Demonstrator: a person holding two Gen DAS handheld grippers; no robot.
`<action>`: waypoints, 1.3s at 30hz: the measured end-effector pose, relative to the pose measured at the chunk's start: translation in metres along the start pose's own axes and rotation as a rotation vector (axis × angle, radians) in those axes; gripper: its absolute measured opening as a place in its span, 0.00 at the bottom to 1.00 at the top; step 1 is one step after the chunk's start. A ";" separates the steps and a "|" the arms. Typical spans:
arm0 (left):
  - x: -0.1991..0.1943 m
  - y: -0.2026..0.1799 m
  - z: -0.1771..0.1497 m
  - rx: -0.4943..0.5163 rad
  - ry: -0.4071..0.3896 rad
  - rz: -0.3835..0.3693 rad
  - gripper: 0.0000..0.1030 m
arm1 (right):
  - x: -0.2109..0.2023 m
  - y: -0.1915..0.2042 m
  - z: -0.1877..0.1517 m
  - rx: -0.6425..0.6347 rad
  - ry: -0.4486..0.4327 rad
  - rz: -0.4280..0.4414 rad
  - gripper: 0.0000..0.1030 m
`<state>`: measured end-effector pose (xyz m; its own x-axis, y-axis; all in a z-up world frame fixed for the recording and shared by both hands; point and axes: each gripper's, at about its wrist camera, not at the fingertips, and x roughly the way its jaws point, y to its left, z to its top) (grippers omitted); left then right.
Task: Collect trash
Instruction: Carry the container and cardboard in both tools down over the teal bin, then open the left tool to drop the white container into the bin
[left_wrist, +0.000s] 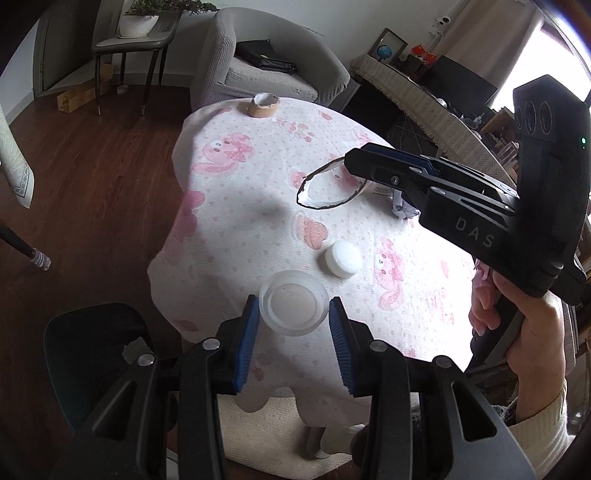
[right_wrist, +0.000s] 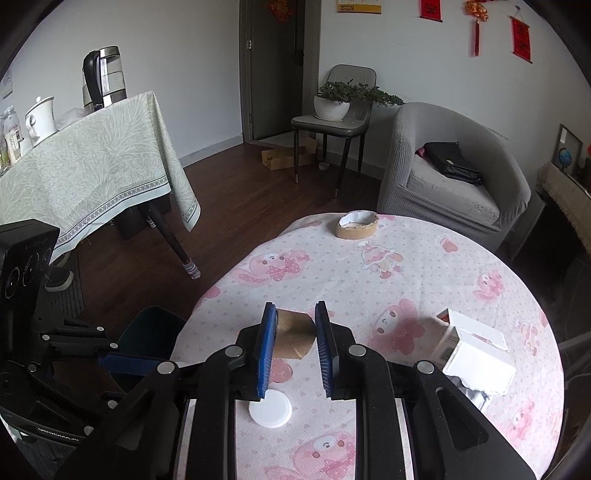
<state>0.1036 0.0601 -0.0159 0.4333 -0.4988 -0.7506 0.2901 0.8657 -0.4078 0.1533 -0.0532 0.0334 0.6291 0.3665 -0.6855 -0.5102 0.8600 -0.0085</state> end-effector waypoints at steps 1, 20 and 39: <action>-0.003 0.003 -0.001 -0.002 -0.008 0.011 0.40 | 0.002 0.003 0.002 -0.001 0.001 0.006 0.21; -0.037 0.095 -0.025 -0.079 -0.019 0.224 0.40 | 0.038 0.094 0.035 -0.094 0.009 0.144 0.21; -0.016 0.200 -0.083 -0.200 0.190 0.387 0.40 | 0.109 0.177 0.032 -0.094 0.167 0.266 0.21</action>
<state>0.0840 0.2445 -0.1287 0.3078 -0.1380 -0.9414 -0.0396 0.9867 -0.1576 0.1500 0.1505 -0.0191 0.3656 0.5035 -0.7828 -0.7006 0.7026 0.1247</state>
